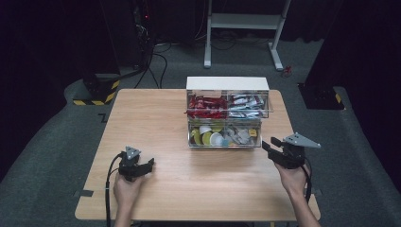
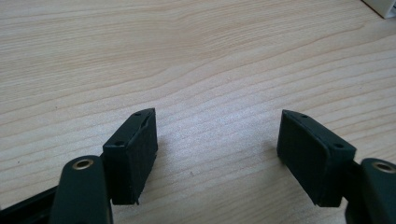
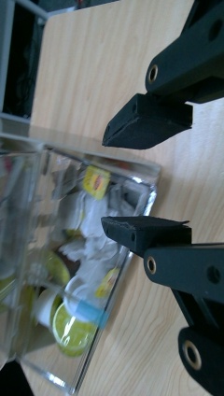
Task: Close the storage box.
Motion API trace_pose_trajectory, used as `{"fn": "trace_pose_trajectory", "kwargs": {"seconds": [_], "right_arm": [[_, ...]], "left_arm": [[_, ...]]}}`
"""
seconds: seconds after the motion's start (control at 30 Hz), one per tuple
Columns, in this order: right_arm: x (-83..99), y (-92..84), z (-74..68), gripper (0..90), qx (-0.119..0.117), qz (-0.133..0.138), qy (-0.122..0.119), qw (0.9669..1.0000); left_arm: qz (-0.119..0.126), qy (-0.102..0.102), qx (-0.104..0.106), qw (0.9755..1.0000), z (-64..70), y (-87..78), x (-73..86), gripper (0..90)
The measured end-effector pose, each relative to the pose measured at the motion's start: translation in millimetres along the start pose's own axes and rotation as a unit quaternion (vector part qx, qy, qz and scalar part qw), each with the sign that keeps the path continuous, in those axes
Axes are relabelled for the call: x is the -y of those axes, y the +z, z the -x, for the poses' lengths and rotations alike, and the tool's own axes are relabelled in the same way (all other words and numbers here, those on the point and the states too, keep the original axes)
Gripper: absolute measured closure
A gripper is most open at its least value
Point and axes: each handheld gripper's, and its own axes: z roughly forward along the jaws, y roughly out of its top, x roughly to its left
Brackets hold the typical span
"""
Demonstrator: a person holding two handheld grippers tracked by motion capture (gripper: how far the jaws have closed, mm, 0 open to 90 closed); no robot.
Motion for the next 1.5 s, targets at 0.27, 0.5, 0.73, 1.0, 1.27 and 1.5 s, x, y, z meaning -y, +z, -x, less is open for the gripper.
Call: {"fn": "trace_pose_trajectory", "kwargs": {"seconds": [0.27,0.5,0.73,1.0,1.27,1.5], "right_arm": [[-9.9,-3.0,-3.4,56.3,-0.016,0.01,-0.003,0.9998],[-24.3,-6.9,-7.2,58.1,-0.026,0.025,-0.005,0.9993],[-39.9,-8.0,-10.5,58.3,-0.044,0.035,-0.009,0.9984],[-53.8,-8.0,-16.7,59.4,-0.048,0.041,-0.023,0.9978],[-67.6,-8.9,-20.4,59.0,-0.054,0.05,-0.027,0.9969],[-78.9,-7.1,-19.5,60.9,-0.054,0.049,-0.027,0.997]], "left_arm": [[-0.001,0.001,0.001,1.0,-0.2,-0.2,-0.1,29.1],[-0.002,0.002,0.001,1.0,-0.5,-0.4,-0.1,29.0],[-0.003,0.002,0.002,1.0,-0.5,-0.4,-0.1,28.9],[-0.002,0.001,0.002,1.0,-0.6,-0.4,-0.1,28.8],[0.0,-0.002,0.004,1.0,-1.2,-0.2,-0.1,28.9],[0.0,-0.002,0.004,1.0,-1.1,-0.2,-0.1,28.9]]}}
